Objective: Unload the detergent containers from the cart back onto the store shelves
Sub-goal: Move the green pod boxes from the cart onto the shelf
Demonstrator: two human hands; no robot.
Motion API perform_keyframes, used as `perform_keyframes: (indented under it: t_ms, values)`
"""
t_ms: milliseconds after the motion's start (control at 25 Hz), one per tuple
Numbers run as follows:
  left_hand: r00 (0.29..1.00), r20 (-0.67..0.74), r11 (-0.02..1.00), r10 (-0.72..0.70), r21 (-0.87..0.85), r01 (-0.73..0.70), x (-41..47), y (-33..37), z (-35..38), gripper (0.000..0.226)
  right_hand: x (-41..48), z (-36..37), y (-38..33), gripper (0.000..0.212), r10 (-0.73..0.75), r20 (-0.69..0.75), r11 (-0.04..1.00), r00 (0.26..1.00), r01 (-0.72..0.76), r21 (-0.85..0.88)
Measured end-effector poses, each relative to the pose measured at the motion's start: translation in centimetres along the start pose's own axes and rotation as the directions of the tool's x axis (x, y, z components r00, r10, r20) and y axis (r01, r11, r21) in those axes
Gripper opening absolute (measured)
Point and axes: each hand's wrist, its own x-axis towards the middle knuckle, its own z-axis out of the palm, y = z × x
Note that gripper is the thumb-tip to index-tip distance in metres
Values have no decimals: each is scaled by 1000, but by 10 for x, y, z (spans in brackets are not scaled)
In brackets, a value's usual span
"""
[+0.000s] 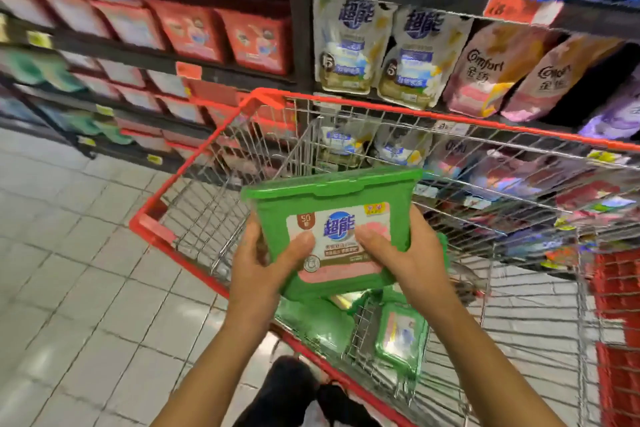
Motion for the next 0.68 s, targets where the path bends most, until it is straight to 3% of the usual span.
perform_keyframes:
  t_ms: [80,320,560,680]
  values:
    - [990,-135,997,38,-65,-47,-14,7,-34,65,-1,32,-3,34,-15,143,999,990,10,40]
    - [891,-422,973,165,-79,-217,-50,37,-153,56,-6,171,-27,43,-106,383,994,918,87,66]
    - [831,-513,963,213,-35,-269,-70,69,-294,47,-23,322,-47,30,-158,508,986,847,108,127]
    - [831,-518,968,202,-23,-250,-74,82,-359,40,-34,388,-53,38,-147,506,985,850,82,150]
